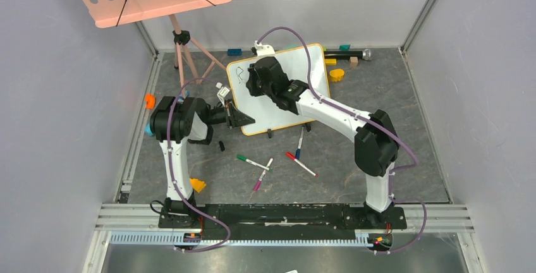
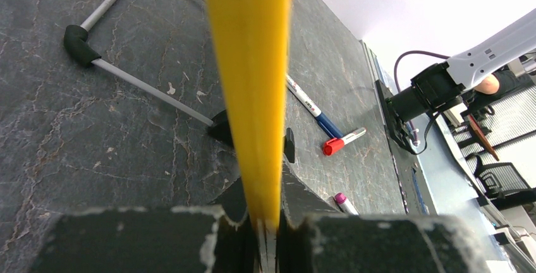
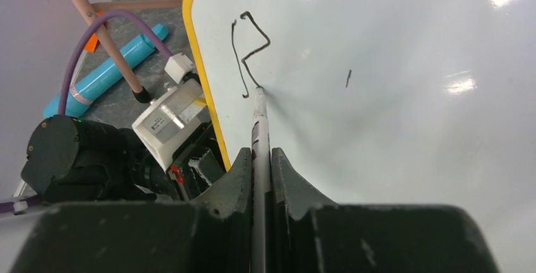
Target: Write a sentence on the whiteboard
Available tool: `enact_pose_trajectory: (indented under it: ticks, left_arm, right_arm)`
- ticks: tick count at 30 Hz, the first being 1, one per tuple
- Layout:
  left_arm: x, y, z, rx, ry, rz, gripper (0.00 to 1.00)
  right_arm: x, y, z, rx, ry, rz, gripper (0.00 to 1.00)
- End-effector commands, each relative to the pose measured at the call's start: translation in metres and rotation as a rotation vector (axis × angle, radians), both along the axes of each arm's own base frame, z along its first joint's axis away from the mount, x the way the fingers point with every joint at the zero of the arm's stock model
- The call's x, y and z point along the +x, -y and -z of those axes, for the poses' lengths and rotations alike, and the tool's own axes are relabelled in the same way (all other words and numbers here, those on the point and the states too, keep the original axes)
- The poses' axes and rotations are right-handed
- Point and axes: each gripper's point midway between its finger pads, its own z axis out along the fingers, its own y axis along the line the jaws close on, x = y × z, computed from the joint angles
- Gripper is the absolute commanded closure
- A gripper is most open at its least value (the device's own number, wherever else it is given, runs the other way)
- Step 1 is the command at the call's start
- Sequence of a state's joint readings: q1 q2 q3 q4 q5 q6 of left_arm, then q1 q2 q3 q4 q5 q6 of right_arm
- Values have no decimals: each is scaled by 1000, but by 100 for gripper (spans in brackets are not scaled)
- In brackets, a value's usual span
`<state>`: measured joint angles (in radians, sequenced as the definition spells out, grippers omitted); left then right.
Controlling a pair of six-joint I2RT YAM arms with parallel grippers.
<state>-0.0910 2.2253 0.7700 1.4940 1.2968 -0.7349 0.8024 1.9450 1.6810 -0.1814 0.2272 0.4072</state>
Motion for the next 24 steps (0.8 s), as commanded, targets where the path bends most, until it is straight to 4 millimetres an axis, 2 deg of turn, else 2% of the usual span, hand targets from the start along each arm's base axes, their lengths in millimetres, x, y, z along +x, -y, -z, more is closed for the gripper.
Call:
enact_pose_trajectory:
  ticks: [1,7,10,13,17,20,24]
  left_arm:
    - [-7,5,-4,6,117,42,93]
    - [-6,5,-3,5,115,42,93]
    - [-7,5,-3,5,115,44,93]
    - [-6,5,-4,5,116,45,93]
    - [-8,7,-4,5,117,60,92]
    - [-11,11,-4,3,121,98,98]
    - [-14,14,-3,1,99,152,98]
  right_arm:
    - [3,25,1,-44,10,77,100]
    - [1,24,-2,-35,13,62,100]
    - [-1,17,-14,0,27,25,100]
    - [-4,14,-34,38,59,-1,100]
    - [-8,22,-66,83,108,1,100]
    - [-15,32,-84,112,135,2,100]
    - [-27,50,-96,123,157,18,100]
